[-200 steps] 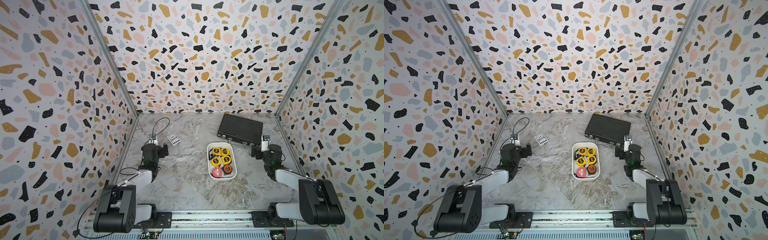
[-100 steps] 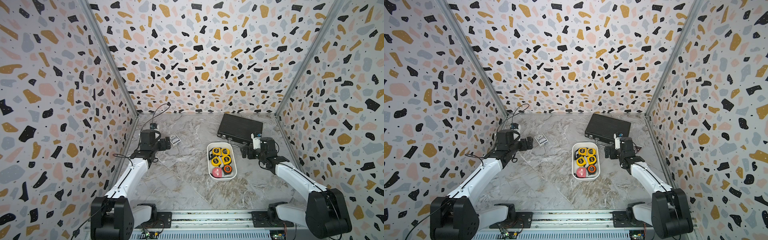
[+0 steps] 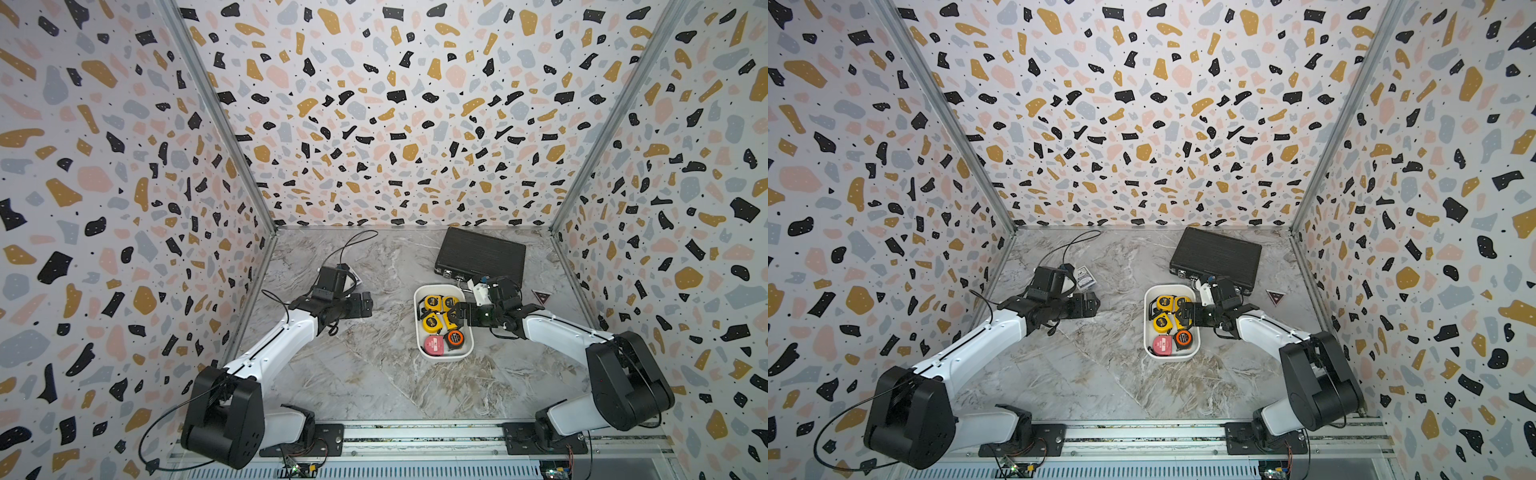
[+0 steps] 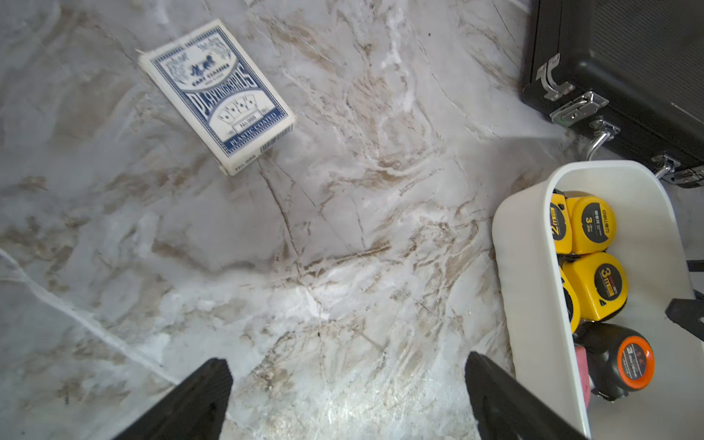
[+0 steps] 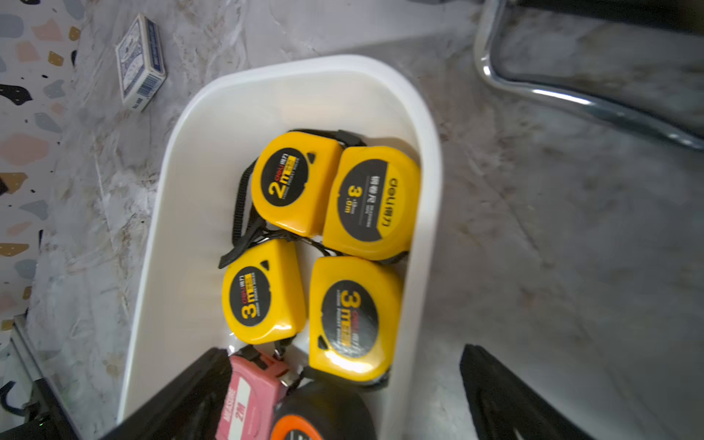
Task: Take the tape measure out of the storage box
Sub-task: Move the storage box to the center of the board.
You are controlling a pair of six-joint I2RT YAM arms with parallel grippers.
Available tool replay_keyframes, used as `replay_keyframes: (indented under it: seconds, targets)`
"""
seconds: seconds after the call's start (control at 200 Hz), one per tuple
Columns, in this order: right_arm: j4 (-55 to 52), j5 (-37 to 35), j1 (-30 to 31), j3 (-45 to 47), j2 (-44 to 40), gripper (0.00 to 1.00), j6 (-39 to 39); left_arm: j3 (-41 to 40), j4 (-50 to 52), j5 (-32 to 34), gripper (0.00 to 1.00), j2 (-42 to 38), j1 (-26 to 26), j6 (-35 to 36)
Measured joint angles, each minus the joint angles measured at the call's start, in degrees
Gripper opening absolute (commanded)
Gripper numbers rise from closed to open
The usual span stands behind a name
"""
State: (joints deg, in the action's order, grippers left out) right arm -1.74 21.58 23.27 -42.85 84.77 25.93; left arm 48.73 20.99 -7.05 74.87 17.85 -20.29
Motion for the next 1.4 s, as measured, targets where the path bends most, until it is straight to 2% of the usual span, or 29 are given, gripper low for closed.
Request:
replay_keyframes:
  seconds: [0.235, 0.476, 0.816, 1.036, 1.397]
  targets:
    - [3.67, 1.09, 3.48, -1.51, 2.95, 0.99, 4.92, 0.0, 1.33, 0.09, 1.0, 1.81, 3.56, -1.29]
    - [4.7, 1.01, 7.69, -4.13, 5.88, 0.99, 6.49, 0.44, 1.62, 0.52, 1.0, 6.16, 8.39, -3.19]
    - [2.47, -2.82, 8.63, -4.24, 1.97, 0.99, 5.51, 10.12, 2.08, 3.19, 1.0, 17.86, 15.45, -5.9]
    - [-0.52, -3.78, 8.63, -4.24, 0.33, 0.99, 4.7, 14.19, 4.81, 6.03, 0.99, 22.58, 17.14, -6.08]
    - [-5.16, -5.81, 8.63, -4.24, -0.42, 0.99, 2.47, 16.15, 12.28, 11.34, 1.0, 22.77, 17.14, -3.23]
